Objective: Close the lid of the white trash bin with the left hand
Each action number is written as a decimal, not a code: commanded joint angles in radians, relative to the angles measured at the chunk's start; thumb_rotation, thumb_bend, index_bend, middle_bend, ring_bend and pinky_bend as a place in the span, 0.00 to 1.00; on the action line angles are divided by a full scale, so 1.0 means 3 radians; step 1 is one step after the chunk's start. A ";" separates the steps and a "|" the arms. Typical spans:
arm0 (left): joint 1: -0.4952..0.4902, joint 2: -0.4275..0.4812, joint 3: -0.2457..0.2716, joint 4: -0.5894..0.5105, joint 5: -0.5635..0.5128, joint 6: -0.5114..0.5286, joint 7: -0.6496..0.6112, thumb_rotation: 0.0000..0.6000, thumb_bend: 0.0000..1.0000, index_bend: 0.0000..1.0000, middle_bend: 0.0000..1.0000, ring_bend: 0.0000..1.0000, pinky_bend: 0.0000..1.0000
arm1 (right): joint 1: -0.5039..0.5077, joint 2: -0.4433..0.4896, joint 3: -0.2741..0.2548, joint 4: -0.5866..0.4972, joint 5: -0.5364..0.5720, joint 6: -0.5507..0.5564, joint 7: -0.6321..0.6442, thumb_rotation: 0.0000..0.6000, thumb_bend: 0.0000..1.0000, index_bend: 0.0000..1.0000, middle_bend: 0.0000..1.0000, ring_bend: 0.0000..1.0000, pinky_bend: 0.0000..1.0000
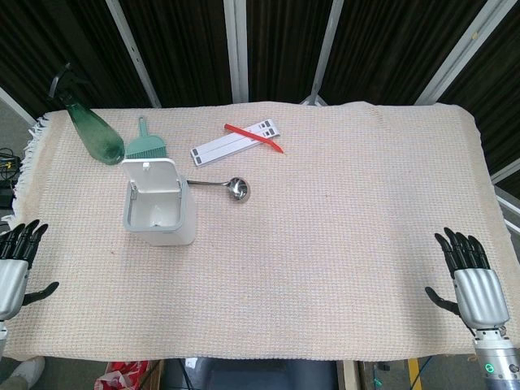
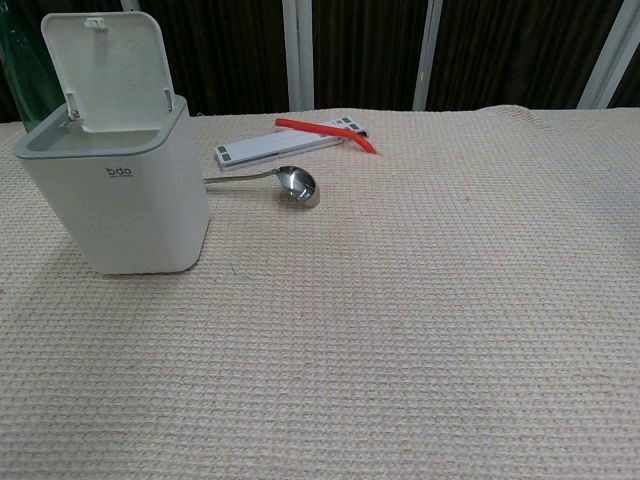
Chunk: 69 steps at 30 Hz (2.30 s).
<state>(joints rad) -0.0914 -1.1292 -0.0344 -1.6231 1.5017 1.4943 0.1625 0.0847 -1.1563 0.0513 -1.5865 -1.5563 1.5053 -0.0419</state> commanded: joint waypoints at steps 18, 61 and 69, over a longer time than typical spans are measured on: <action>-0.0895 0.0486 -0.0932 -0.1526 -0.1022 -0.0759 0.0873 1.00 0.60 0.00 0.98 0.89 0.97 | 0.0015 0.0001 0.0019 -0.0083 0.0106 -0.0087 0.0027 1.00 0.21 0.00 0.00 0.00 0.06; -0.3126 0.0219 -0.1266 -0.1475 -0.4687 -0.0867 0.2284 1.00 0.62 0.21 1.00 0.93 1.00 | -0.0034 0.0059 0.0026 -0.0064 0.0092 -0.0007 0.0213 1.00 0.21 0.00 0.00 0.00 0.06; -0.3062 0.0432 -0.1195 -0.1740 -0.4660 -0.0910 0.2203 1.00 0.63 0.23 1.00 0.94 1.00 | -0.0052 0.0065 0.0011 -0.0079 0.0069 0.0018 0.0218 1.00 0.21 0.00 0.00 0.00 0.06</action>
<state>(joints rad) -1.0155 -1.0121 -0.3984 -2.1319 0.1017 1.2260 0.8292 0.0691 -1.1370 0.0549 -1.6102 -1.5355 1.5104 0.0234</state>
